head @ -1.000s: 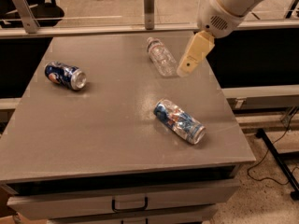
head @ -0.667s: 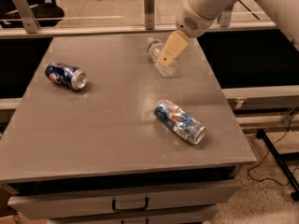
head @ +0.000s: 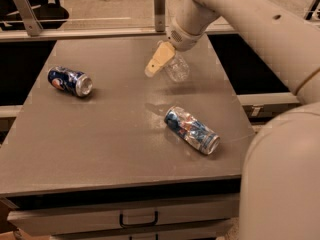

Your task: Pick water bottle

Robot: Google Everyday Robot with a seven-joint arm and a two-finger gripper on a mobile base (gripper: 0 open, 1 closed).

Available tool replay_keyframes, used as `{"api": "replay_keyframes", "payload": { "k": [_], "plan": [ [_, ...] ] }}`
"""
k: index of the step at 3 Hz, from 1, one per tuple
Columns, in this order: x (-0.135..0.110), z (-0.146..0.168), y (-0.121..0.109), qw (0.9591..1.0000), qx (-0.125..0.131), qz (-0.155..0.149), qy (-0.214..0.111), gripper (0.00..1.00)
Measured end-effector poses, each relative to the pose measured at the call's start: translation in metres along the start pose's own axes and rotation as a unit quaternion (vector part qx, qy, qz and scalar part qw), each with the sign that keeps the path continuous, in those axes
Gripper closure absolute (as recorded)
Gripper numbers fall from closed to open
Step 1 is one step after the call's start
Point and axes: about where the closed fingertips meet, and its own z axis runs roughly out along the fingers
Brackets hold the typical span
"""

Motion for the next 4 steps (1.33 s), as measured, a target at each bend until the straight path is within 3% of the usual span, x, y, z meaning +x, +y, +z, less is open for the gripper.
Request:
{"api": "replay_keyframes", "payload": {
  "k": [1,2,3,4],
  "plan": [
    [0.001,0.024,-0.005,0.9992,-0.008,0.037,0.01,0.19],
    [-0.001,0.028,-0.009,0.999,-0.009,0.045,0.002,0.42],
    [-0.017,0.011,-0.008,0.9988,-0.019,0.025,-0.036,0.65],
    [-0.038,-0.033,0.014,0.9925,-0.056,-0.034,-0.103,0.88]
  ]
}}
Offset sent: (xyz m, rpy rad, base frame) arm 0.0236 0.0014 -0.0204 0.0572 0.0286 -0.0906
